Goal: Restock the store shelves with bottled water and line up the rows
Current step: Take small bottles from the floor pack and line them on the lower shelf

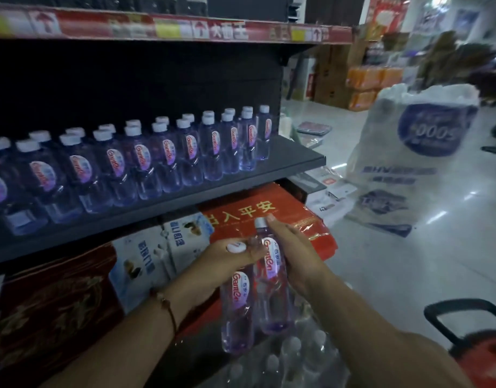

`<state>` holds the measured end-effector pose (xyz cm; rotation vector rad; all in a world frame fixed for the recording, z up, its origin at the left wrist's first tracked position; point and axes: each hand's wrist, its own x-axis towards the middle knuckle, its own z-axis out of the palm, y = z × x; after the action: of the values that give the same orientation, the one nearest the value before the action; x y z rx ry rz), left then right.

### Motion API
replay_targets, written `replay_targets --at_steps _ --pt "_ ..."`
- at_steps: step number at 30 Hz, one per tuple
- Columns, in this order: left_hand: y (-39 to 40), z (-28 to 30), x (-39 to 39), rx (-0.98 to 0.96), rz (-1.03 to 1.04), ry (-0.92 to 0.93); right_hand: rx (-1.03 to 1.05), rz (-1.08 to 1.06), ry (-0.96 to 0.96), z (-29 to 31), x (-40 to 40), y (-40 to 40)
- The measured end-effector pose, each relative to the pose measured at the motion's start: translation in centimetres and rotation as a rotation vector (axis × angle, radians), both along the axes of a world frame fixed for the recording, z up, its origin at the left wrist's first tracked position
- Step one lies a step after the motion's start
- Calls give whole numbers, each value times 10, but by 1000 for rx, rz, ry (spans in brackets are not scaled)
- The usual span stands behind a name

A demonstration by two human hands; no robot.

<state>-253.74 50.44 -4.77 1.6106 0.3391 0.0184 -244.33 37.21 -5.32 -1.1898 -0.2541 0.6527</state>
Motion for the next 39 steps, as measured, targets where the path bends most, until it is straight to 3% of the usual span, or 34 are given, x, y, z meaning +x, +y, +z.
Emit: replay_targets --at_steps 7,10,14,16,20,23,27,33,37,39 --pt "17 -4 20 -230 130 -11 -168 -34 -162 9 21 28" --pt "24 2 25 -248 197 -61 -214 162 -223 12 29 25" --pt "45 8 30 -346 313 -80 -452 427 -413 9 31 9" --pt "52 11 32 -421 322 -54 -436 487 -422 5 25 9" --pt "60 13 30 -558 418 -11 -283 443 -99 -1 21 14" --pt "69 17 27 -553 519 -37 -173 488 183 -3 25 12" --pt "73 18 23 -609 552 -69 -68 545 326 -12 13 18" --pt "63 21 18 -465 530 -257 84 473 432 -13 2 21" --pt "34 14 4 -24 310 -109 126 422 395 -9 10 19" --pt "30 5 3 46 264 -59 114 437 356 -10 13 16"
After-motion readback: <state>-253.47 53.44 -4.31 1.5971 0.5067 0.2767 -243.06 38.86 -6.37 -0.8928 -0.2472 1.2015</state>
